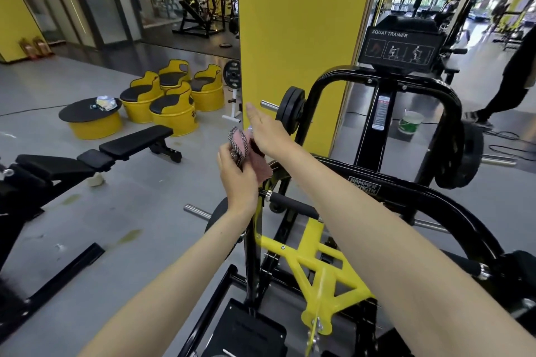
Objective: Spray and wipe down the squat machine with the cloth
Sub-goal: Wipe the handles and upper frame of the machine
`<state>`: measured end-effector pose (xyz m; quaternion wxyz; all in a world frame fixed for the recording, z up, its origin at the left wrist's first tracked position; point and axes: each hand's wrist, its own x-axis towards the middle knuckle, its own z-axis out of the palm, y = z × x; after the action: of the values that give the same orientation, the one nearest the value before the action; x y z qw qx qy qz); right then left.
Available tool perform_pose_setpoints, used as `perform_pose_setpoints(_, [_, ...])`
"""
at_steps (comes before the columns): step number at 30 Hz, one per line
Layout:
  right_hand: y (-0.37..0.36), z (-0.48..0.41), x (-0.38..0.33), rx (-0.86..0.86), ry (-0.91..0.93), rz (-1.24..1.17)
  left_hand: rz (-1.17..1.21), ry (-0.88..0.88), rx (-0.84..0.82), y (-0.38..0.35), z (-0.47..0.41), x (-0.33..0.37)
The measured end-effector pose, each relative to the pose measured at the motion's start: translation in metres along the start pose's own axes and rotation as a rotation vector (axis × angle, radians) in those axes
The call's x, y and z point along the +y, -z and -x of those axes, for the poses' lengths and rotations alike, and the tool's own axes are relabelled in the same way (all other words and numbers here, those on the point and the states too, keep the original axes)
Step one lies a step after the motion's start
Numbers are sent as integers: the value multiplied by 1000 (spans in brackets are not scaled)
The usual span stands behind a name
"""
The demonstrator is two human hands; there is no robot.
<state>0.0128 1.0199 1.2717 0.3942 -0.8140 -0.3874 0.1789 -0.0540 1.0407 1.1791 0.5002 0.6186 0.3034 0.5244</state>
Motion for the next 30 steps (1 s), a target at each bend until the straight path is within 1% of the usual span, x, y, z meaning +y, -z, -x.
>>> perform_pose_setpoints(2, [-1, 1, 0, 16, 14, -13, -58, 39, 11, 3, 3, -16])
perform_pose_setpoints(4, [-1, 2, 1, 34, 28, -25, -129, 118, 22, 7, 6, -37])
perform_pose_setpoints(8, [-2, 1, 4, 67, 51, -38, -266, 235, -48, 18, 15, -84])
perform_pose_setpoints(12, [-1, 2, 3, 92, 51, -67, -325, 307, -65, 21, 17, -115])
perform_pose_setpoints(17, [-1, 6, 3, 109, 60, -106, -440, 421, -26, 21, 24, -155])
perform_pose_setpoints(20, [-1, 4, 3, 122, 65, -114, -454, 450, -29, 18, 24, -199])
perform_pose_setpoints(22, [-3, 3, 4, 128, 64, -120, -482, 506, -25, 18, 22, -233])
perform_pose_setpoints(24, [-5, 0, 6, 134, 59, -122, -555, 584, -55, 19, 21, -242])
perform_pose_setpoints(26, [-5, -1, 6, 143, 62, -112, -624, 626, -124, 22, 22, -226])
perform_pose_setpoints(30, [-5, -6, 7, 161, 64, -119, -658, 738, -214, 32, 20, -224])
